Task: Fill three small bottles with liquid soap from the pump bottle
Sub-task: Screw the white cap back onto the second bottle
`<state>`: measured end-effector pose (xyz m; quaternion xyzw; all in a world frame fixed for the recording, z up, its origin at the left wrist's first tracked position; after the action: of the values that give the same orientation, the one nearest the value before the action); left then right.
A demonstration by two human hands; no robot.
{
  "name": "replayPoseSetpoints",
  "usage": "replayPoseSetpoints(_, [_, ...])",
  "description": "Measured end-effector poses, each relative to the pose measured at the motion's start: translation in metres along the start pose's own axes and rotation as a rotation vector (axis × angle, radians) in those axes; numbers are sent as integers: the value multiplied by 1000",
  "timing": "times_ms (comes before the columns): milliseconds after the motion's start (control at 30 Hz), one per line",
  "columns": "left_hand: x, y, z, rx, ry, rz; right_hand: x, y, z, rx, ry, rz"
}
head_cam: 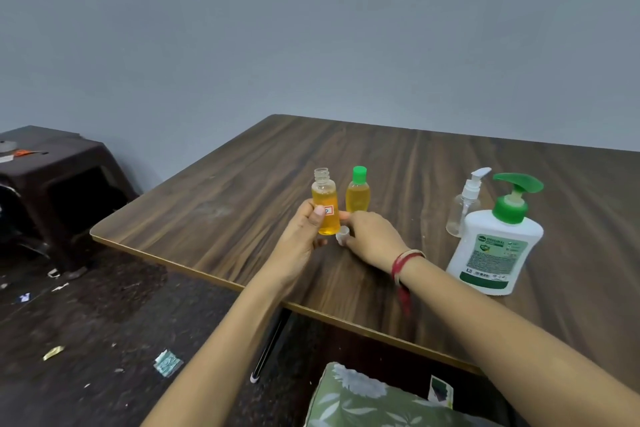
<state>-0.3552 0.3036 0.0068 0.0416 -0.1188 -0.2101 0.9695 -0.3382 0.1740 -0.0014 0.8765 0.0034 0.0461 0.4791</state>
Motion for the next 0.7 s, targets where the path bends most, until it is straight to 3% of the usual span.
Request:
replayPoseSetpoints(167, [4,-1,-2,14,-7,31,-24,44,-8,-62,-17,165])
replayPoseSetpoints(333, [10,-25,-1,32,-53,-18,-84,139,-57,-65,165,387])
replayPoseSetpoints(400, [12,-42,3,39,-60,-68,-99,168,-69,34,200,378])
replayPoseSetpoints(533, [13,-77,13,56,-102,-155,-106,183,-69,68,154,202])
replayPoseSetpoints(700, [13,-98,18,63,-140,-194,-115,193,-56,130,150,324])
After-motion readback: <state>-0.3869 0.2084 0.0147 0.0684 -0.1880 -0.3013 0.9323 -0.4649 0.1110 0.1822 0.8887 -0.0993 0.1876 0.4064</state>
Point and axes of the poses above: each hand's wrist, its own x-axis towards the middle knuckle, its own y-axis out of the back of the hand, z = x × y, the point moved 5 cm from there along x, towards the middle knuckle, and after that the axes turned 8 degrees about x, right-handed, at the moved point
